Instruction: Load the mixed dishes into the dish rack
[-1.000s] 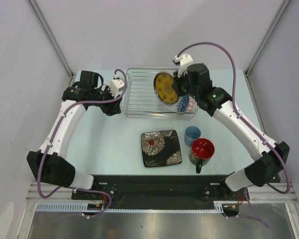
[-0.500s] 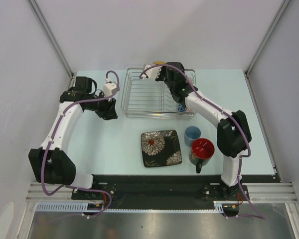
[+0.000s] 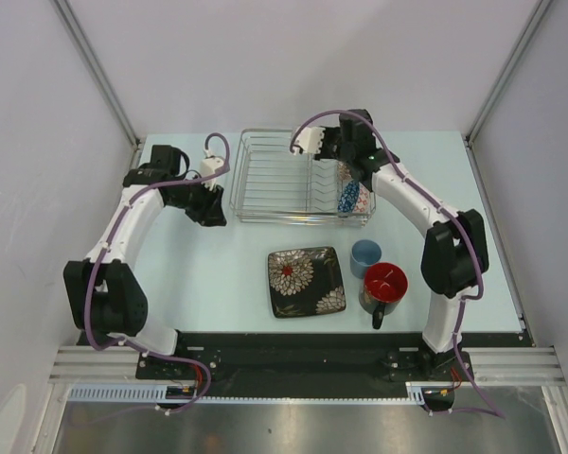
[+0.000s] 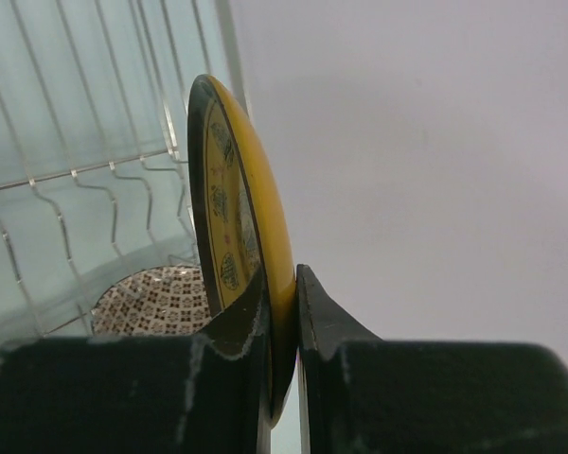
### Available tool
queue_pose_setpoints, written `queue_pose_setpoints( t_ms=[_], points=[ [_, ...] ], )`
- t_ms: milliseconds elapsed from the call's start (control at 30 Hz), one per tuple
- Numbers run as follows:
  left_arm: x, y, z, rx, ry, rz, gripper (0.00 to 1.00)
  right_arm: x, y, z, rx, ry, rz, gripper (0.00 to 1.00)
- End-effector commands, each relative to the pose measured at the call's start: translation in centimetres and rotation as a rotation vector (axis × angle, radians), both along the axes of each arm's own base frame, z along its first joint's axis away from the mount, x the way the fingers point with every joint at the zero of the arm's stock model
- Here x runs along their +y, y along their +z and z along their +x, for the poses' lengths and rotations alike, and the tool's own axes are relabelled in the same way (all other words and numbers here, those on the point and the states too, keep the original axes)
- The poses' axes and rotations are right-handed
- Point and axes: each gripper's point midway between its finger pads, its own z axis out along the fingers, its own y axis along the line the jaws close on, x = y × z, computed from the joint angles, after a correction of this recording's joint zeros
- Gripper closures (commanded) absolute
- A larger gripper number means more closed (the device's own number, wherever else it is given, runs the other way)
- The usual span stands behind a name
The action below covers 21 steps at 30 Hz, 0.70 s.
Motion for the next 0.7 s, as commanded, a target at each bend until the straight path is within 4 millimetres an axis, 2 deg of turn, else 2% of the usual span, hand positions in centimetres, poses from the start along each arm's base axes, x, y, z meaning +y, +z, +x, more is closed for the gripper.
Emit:
queue_pose_setpoints(
  t_ms=[0,300,467,667],
  points=[
    [-0.2,0.6,0.7,-0.019,0.005,-0.03,0.56,0.5,3.3,-1.0,0.003,0.101,0.076,1.0],
    [-0.4,0.7,1.3,-0.007,0.012,-0.041,0.56,0.6,-0.6,0.2,0.05,0.101,0.07,1.0],
    [-0.3,0.5,1.2,-0.001,0.012,-0.037,0.56,0.9,-2.2,0.9,0.065,0.102,0.068,1.0],
    [-0.3,-0.2,1.3,0.014,0.009,-0.033,0.56,0.4,-3.7,1.6,0.077,0.082,0.063,1.0]
  ],
)
